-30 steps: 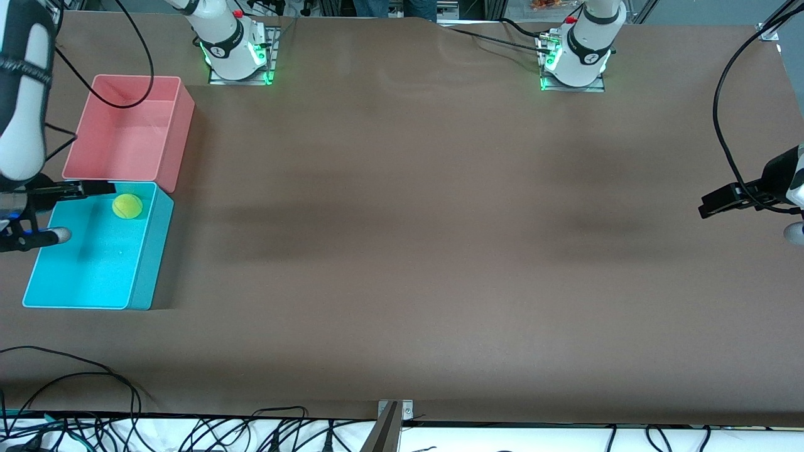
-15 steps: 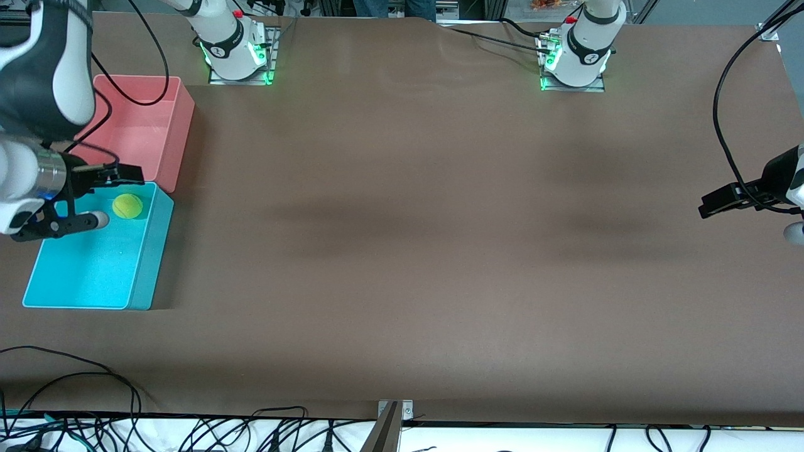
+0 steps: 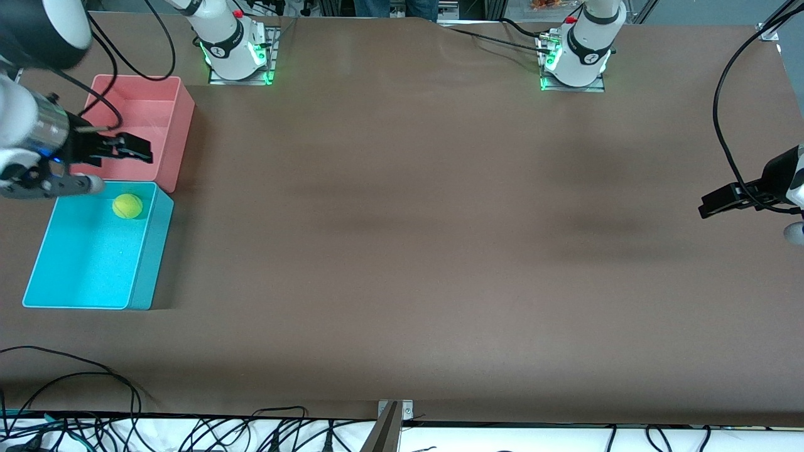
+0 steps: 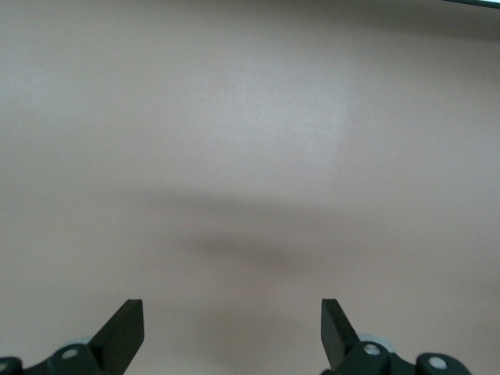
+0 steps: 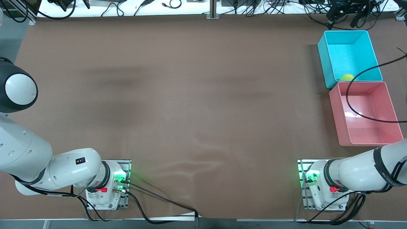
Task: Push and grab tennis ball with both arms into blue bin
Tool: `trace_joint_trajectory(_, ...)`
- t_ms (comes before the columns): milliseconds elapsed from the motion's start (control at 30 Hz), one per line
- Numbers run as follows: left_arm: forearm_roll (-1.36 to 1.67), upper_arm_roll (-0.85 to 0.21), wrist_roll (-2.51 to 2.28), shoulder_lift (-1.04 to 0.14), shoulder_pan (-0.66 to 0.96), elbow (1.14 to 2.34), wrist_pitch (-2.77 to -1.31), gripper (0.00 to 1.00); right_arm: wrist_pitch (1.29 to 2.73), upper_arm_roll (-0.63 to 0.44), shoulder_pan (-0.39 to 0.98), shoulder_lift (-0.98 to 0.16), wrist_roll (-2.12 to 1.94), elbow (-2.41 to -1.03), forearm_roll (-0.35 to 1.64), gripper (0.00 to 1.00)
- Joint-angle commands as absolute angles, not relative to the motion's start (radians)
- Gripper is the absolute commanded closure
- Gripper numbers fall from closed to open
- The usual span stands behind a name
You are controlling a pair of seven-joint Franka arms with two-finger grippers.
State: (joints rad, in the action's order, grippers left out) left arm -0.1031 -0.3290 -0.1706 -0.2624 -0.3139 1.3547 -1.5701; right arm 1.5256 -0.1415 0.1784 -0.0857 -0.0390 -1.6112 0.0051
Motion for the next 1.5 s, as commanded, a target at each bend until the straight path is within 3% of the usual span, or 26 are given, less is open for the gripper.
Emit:
trace_joint_trajectory(0, -0.097, -0.331, -0.153, -0.256, -0.318, 1.344, -1.552, 0.00, 1.696, -0.078, 0.052, 0.069, -0.031, -1.801, 0.003, 0.00)
trace_joint_trajectory(234, -0.097, -0.331, -0.153, -0.256, -0.318, 1.344, -1.552, 0.00, 1.615, -0.026, 0.011, 0.149, -0.035, -1.813, 0.006, 0.00)
trace_joint_trajectory(634, -0.097, -0.331, -0.155, -0.256, -0.318, 1.344, -1.552, 0.00, 1.505, 0.052, -0.066, 0.052, -0.043, -1.666, -0.003, 0.00)
trace_joint_trajectory(801, -0.097, -0.331, -0.155, -0.256, -0.318, 1.344, -1.552, 0.00, 1.506, 0.045, -0.052, 0.049, -0.044, -1.664, -0.003, 0.00)
trace_joint_trajectory(1002, -0.097, -0.331, -0.155, -0.258, -0.318, 1.344, -1.552, 0.00, 1.520, -0.067, 0.038, 0.029, -0.049, -1.657, 0.003, 0.00)
trace_joint_trajectory(1469, -0.097, -0.331, -0.155, -0.256, -0.316, 1.344, -1.552, 0.00, 1.520, -0.031, 0.012, 0.028, -0.044, -1.652, -0.002, 0.00)
